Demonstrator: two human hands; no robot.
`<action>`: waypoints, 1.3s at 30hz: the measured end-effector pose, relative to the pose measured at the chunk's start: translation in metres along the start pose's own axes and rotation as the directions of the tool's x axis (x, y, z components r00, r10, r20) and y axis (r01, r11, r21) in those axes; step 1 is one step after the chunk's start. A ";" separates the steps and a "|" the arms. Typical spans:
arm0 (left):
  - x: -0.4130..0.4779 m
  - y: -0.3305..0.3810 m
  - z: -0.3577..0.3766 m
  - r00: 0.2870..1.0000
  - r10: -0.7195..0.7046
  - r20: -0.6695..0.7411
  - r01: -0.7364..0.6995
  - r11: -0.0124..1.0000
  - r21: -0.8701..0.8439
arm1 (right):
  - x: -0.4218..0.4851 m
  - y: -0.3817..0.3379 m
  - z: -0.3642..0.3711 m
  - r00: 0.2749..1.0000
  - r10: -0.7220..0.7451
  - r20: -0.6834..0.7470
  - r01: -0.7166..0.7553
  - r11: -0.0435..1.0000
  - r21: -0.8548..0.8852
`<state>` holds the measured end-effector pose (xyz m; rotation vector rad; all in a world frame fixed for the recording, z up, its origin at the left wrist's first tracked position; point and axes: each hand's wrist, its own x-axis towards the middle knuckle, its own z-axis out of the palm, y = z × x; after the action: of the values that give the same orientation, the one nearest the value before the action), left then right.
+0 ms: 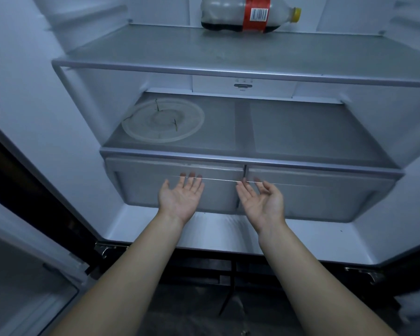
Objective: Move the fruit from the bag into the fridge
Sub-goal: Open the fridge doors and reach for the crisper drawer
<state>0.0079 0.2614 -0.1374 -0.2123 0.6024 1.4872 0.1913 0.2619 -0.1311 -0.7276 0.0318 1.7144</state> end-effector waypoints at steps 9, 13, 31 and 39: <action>-0.024 0.001 -0.011 0.999 -0.025 0.035 0.024 0.999 0.031 | -0.021 0.006 -0.010 0.999 -0.030 0.011 0.030 1.000 0.003; -0.038 0.002 -0.019 0.998 -0.033 0.049 0.032 0.999 0.025 | -0.035 0.011 -0.016 0.999 -0.039 0.021 0.039 0.999 0.004; -0.090 0.000 -0.048 0.995 -0.079 0.065 0.068 0.986 0.152 | -0.085 0.026 -0.050 0.995 -0.057 0.082 0.060 0.998 -0.035; -0.132 -0.017 -0.019 0.838 0.147 0.526 -0.523 -0.060 0.850 | -0.115 -0.018 -0.047 0.665 -0.531 0.526 0.392 -0.352 -0.850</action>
<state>0.0240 0.1356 -0.0918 1.4342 1.4283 1.1321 0.2387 0.1480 -0.1072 -1.6229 -1.5542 0.4299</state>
